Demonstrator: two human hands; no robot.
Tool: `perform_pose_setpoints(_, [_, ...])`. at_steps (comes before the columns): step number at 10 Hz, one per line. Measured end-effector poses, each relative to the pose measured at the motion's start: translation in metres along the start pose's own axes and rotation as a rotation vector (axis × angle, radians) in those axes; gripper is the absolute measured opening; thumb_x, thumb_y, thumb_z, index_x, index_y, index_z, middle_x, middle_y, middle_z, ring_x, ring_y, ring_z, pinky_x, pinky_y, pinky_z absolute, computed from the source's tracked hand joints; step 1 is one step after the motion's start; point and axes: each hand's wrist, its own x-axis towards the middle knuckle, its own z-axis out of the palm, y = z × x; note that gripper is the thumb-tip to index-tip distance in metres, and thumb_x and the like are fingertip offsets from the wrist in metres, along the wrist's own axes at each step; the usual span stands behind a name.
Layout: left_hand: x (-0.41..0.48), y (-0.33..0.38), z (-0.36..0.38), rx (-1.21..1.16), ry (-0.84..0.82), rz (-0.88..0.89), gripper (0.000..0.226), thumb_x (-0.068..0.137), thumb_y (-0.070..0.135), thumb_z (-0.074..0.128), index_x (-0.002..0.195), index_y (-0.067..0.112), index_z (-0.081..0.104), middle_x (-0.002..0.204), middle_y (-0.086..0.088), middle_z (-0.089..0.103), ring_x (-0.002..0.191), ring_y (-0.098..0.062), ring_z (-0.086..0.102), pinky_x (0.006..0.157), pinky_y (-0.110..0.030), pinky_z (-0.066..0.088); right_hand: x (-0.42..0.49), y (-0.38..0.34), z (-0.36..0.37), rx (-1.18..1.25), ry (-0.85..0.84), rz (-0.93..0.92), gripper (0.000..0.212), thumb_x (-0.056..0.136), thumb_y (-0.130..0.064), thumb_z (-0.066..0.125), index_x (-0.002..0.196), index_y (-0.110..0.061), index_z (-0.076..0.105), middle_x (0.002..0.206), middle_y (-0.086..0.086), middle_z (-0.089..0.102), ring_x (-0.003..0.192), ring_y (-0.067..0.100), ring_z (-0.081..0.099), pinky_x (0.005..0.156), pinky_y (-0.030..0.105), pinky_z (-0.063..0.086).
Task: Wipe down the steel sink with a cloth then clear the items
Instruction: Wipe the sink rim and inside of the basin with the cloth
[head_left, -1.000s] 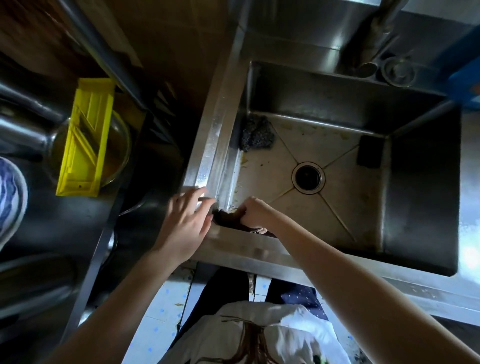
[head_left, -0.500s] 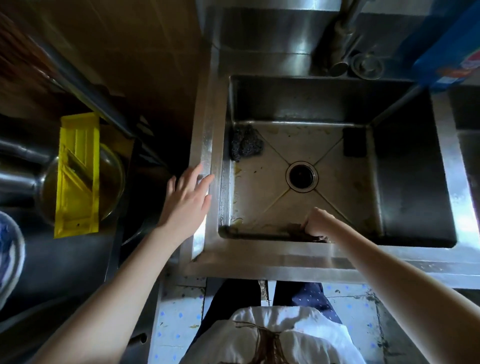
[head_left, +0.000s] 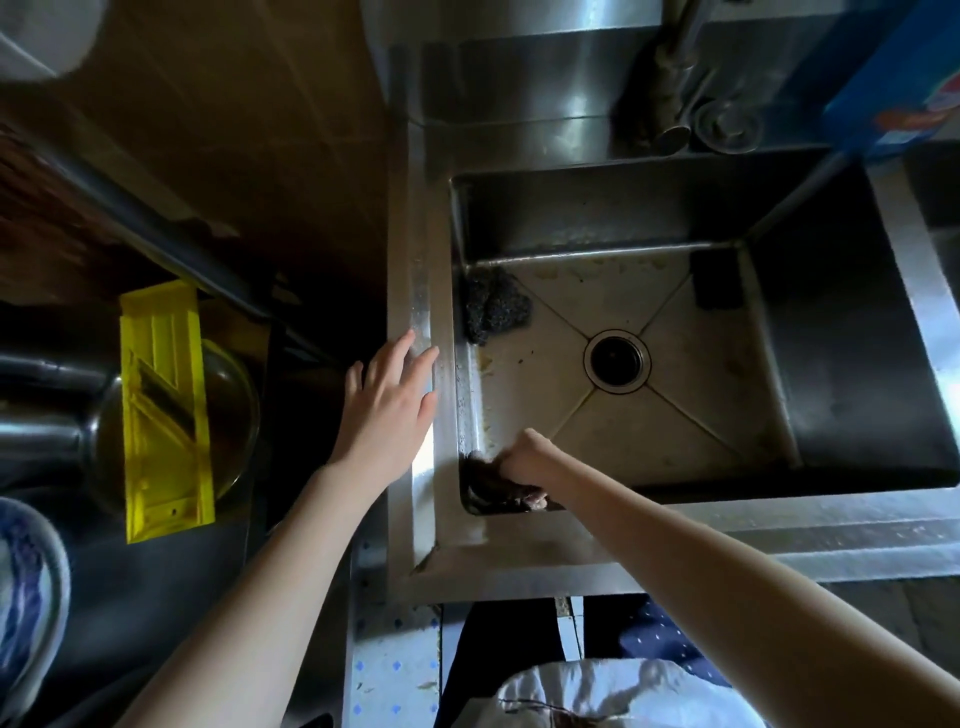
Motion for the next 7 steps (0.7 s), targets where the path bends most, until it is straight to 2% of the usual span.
perform_pose_setpoints(1, [-0.008, -0.003, 0.002, -0.021, -0.004, -0.047, 0.048, 0.092, 0.024, 0.053, 0.138, 0.017, 0.042, 0.15, -0.012, 0.031, 0.133, -0.031, 0.036, 0.105, -0.052, 0.029, -0.001, -0.005, 0.014, 0.338, 0.043, 0.081, 0.009, 0.089, -0.008, 0.055, 0.082, -0.012, 0.055, 0.085, 0.008, 0.057, 0.07, 0.022, 0.056, 0.067, 0.034, 0.055])
perform_pose_setpoints(2, [-0.014, -0.005, 0.003, -0.075, 0.011, -0.078, 0.048, 0.091, 0.023, 0.053, 0.137, 0.018, 0.042, 0.15, -0.013, 0.031, 0.133, -0.031, 0.036, 0.106, -0.052, 0.03, -0.001, -0.014, 0.029, 0.517, 0.131, 0.159, 0.024, 0.092, -0.009, 0.053, 0.069, -0.015, 0.045, 0.072, 0.004, 0.051, 0.059, 0.016, 0.052, 0.051, 0.026, 0.051])
perform_pose_setpoints(3, [-0.016, -0.005, 0.007, -0.12, 0.028, -0.108, 0.046, 0.092, 0.023, 0.052, 0.137, 0.019, 0.041, 0.15, -0.012, 0.031, 0.132, -0.029, 0.038, 0.106, -0.05, 0.031, 0.004, -0.027, 0.045, 0.748, 0.218, 0.264, 0.025, 0.092, -0.016, 0.055, 0.069, -0.012, 0.046, 0.074, 0.005, 0.054, 0.063, 0.019, 0.055, 0.053, 0.025, 0.05])
perform_pose_setpoints(4, [-0.015, -0.004, 0.01, -0.154, 0.046, -0.138, 0.045, 0.091, 0.022, 0.053, 0.135, 0.019, 0.043, 0.148, -0.011, 0.034, 0.129, -0.03, 0.041, 0.105, -0.045, 0.03, 0.011, -0.029, 0.045, 0.817, 0.311, 0.248, 0.033, 0.088, -0.033, 0.066, 0.081, -0.002, 0.056, 0.087, 0.017, 0.064, 0.073, 0.029, 0.063, 0.062, 0.034, 0.052])
perform_pose_setpoints(5, [-0.011, -0.003, 0.012, -0.162, 0.057, -0.145, 0.046, 0.09, 0.022, 0.053, 0.135, 0.019, 0.044, 0.148, -0.01, 0.035, 0.128, -0.029, 0.043, 0.105, -0.042, 0.03, 0.02, -0.043, 0.032, 0.796, 0.336, 0.129, 0.038, 0.084, -0.04, 0.069, 0.079, -0.003, 0.059, 0.078, 0.02, 0.064, 0.056, 0.028, 0.057, 0.044, 0.027, 0.044])
perform_pose_setpoints(6, [-0.005, -0.003, 0.012, -0.166, 0.081, -0.151, 0.045, 0.09, 0.022, 0.054, 0.135, 0.02, 0.045, 0.146, -0.01, 0.037, 0.127, -0.029, 0.044, 0.105, -0.043, 0.032, 0.024, -0.062, 0.014, 0.822, 0.372, -0.013, 0.01, 0.087, -0.017, 0.067, 0.089, -0.007, 0.069, 0.07, 0.012, 0.061, 0.053, 0.024, 0.055, 0.043, 0.027, 0.045])
perform_pose_setpoints(7, [0.002, -0.004, 0.01, -0.175, 0.096, -0.167, 0.045, 0.09, 0.023, 0.056, 0.134, 0.02, 0.045, 0.146, -0.011, 0.038, 0.128, -0.029, 0.045, 0.105, -0.044, 0.033, 0.028, -0.081, -0.004, 0.852, 0.396, -0.18, 0.025, 0.086, 0.003, 0.056, 0.1, -0.01, 0.073, 0.076, 0.012, 0.066, 0.061, 0.023, 0.057, 0.053, 0.033, 0.047])
